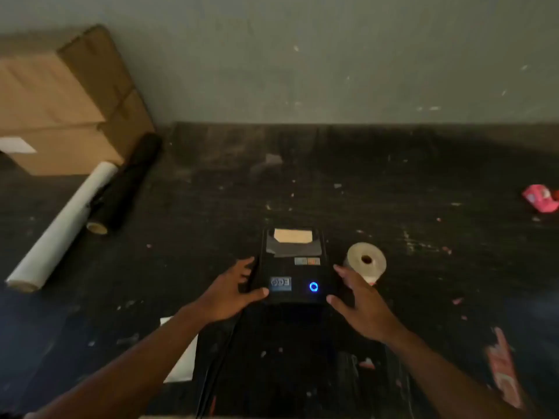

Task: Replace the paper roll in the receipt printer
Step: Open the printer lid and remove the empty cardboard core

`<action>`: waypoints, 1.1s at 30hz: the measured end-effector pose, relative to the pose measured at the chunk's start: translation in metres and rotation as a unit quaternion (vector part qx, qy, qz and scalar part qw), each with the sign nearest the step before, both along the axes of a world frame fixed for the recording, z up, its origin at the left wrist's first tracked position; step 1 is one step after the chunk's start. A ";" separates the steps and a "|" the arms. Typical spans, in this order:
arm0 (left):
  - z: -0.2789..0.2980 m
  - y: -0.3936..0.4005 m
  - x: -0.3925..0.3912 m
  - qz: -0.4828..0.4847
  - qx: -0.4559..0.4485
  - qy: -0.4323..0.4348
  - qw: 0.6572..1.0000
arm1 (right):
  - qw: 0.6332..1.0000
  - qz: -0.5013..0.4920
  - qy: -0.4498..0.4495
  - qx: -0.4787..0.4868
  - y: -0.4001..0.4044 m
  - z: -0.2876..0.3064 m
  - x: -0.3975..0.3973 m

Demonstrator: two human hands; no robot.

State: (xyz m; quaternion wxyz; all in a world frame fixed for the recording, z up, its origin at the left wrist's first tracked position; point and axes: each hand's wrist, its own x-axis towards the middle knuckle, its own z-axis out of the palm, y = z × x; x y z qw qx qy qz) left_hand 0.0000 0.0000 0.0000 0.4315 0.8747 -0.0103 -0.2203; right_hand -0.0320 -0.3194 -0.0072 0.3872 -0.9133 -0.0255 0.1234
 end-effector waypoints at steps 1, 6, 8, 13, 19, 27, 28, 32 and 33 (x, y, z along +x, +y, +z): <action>-0.012 -0.001 -0.007 0.008 -0.021 0.015 1.000 | 0.999 -0.019 0.020 0.016 0.003 -0.012 -0.006; -0.046 -0.012 -0.041 0.046 -0.055 0.030 0.997 | 0.988 -0.086 0.087 0.094 0.026 -0.034 -0.026; -0.045 -0.017 -0.041 0.068 -0.059 0.013 0.996 | 0.986 -0.115 0.076 0.097 0.029 -0.038 -0.023; -0.045 -0.026 -0.039 0.094 -0.050 0.001 0.994 | 0.981 -0.145 0.060 0.112 0.032 -0.047 -0.020; -0.046 -0.028 -0.039 0.104 -0.050 0.001 0.993 | 0.982 -0.140 0.062 0.107 0.030 -0.051 -0.015; -0.046 -0.023 -0.041 0.083 -0.039 -0.035 0.995 | 0.989 -0.113 0.048 0.084 0.024 -0.052 -0.014; -0.045 -0.024 -0.041 0.082 -0.042 -0.039 0.995 | 0.989 -0.113 0.049 0.086 0.024 -0.051 -0.014; -0.032 -0.028 -0.034 0.110 -0.073 -0.062 0.989 | 0.987 -0.129 0.005 0.099 0.026 -0.038 -0.007; -0.025 -0.029 -0.030 0.120 -0.087 -0.075 0.986 | 0.985 -0.132 -0.014 0.107 0.026 -0.031 -0.001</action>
